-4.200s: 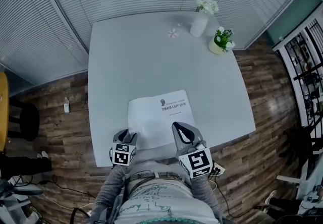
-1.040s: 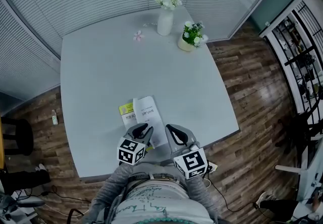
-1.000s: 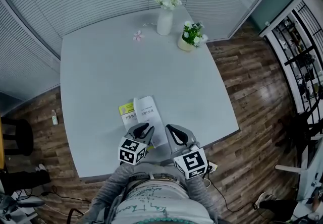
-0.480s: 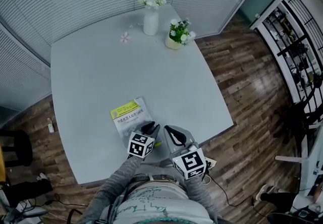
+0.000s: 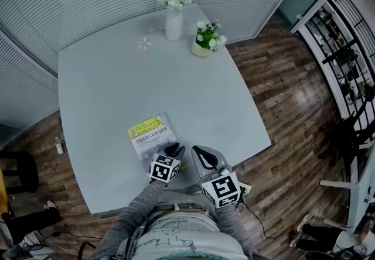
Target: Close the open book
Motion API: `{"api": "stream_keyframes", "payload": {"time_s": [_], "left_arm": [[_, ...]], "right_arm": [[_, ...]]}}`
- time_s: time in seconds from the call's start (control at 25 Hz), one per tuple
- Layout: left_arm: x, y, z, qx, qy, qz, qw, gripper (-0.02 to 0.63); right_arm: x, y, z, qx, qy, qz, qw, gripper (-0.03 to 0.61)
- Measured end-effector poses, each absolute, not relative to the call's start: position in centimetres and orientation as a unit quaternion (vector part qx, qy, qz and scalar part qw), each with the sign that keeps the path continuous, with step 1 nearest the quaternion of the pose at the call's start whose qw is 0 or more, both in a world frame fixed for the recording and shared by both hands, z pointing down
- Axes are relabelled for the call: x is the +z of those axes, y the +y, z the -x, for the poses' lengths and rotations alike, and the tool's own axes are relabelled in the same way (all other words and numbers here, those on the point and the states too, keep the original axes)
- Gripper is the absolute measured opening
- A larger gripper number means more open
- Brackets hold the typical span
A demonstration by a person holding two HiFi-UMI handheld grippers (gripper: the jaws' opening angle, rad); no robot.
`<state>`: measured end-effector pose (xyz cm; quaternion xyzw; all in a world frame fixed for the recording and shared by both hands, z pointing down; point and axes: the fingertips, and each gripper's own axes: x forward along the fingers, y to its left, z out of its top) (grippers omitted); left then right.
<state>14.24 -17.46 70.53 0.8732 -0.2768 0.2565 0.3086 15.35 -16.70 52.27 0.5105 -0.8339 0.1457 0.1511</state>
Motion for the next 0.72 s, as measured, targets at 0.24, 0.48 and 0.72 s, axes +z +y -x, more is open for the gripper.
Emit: {"api": "stream_keyframes", "payload": {"time_s": [0.24, 0.48, 0.72], "left_arm": [[70.6, -17.0, -12.4, 0.277, -0.281, -0.868, 0.303, 0.092], [70.7, -16.3, -9.5, 0.291, -0.290, -0.861, 0.301, 0.092], [68.7, -15.2, -7.5, 0.273, -0.292, -0.870, 0.289, 0.026]], "right_arm": [[52.5, -16.7, -14.8, 0.144, -0.837, -0.505, 0.155, 0.002], [52.9, -16.5, -13.6, 0.141, -0.840, -0.498, 0.159, 0.001], [53.5, -16.0, -11.8, 0.141, -0.847, -0.485, 0.168, 0.001]]}}
